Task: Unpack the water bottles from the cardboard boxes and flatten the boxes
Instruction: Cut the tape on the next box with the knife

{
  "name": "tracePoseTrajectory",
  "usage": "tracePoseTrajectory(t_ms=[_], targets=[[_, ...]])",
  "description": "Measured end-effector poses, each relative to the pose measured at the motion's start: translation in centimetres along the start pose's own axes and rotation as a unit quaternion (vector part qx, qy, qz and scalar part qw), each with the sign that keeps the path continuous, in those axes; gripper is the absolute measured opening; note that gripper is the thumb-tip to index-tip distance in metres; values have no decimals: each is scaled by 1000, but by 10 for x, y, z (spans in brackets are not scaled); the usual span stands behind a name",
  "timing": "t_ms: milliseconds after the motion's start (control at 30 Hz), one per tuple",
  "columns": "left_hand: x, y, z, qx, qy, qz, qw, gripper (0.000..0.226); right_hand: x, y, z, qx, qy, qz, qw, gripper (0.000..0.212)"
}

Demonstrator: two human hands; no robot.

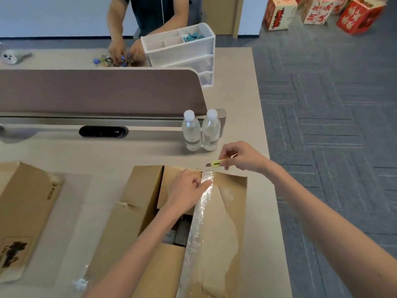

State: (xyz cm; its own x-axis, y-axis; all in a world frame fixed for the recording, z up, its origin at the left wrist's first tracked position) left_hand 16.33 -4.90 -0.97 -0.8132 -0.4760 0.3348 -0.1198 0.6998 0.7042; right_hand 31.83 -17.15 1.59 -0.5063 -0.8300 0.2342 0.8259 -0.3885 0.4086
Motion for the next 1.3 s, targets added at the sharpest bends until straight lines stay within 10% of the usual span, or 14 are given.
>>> tracePoseTrajectory(t_ms=[1300], targets=[[2, -12, 18, 138, 60, 75, 986, 36, -14, 8, 1, 108, 24, 169, 979, 9]])
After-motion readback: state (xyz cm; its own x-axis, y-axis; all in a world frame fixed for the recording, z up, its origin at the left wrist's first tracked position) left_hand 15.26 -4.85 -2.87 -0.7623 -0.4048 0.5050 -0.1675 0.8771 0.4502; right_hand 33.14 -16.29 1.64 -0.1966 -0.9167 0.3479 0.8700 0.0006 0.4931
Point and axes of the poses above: each hand's wrist, its own x-axis away from the middle knuckle, its own y-axis out of the back of the hand, z = x × y, the point moved 4 cm from there along -x, towards the middle knuckle, and after that the axes turned 7 degrees about y, right-handed, at the moved point
